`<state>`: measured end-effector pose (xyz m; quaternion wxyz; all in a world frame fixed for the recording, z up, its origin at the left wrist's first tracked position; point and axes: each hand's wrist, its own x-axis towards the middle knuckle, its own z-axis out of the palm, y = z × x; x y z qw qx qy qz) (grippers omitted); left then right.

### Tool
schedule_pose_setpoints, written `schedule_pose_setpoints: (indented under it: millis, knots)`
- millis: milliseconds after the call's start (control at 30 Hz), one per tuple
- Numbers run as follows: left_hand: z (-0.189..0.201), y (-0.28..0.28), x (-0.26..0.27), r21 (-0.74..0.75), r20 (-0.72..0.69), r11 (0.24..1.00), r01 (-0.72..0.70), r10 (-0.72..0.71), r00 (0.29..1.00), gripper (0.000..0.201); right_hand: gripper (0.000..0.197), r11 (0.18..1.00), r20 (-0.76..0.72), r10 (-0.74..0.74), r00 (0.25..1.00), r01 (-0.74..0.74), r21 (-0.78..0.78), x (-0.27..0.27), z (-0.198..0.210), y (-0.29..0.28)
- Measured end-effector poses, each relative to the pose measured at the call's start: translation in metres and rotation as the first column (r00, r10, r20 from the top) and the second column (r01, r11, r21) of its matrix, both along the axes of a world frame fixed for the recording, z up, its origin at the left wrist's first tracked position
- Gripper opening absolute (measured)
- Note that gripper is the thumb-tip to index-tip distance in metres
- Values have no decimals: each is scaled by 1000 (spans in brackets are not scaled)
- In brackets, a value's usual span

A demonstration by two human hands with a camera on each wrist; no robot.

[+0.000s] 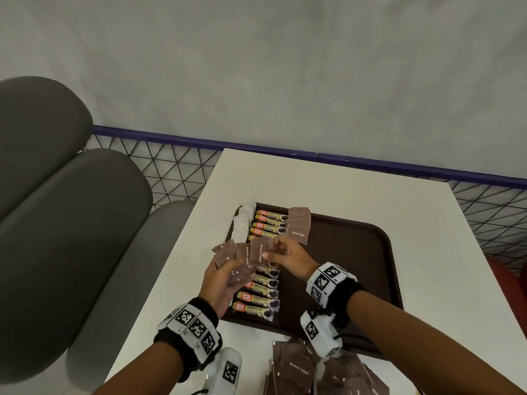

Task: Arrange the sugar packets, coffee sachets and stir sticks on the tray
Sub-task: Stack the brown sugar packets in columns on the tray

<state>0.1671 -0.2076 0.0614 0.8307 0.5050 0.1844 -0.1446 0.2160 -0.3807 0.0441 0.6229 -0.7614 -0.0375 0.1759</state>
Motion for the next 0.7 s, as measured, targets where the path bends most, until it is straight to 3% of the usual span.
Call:
schedule_pose_setpoints:
  millis: [100,167,267,400,700]
  knots:
    - [-1,5,0,-47,-39,999,-24,22,999,31,18,972,-67,-202,977,209,110,4,4,-7]
    - [-2,9,-1,-50,-58,998,-39,36,998,33,16,914,-94,-371,924,381,137,8,6,-17]
    - [-2,15,-1,-45,-62,998,-42,40,997,34,17,837,-46,-546,836,547,-7,20,-2,-39]
    - [-2,18,0,-38,-57,999,-35,33,998,34,17,841,-20,-498,867,477,-256,33,-14,-62]
    - [-3,19,4,-30,-66,1000,9,-11,998,37,31,819,20,-454,891,426,-383,43,-30,-59]
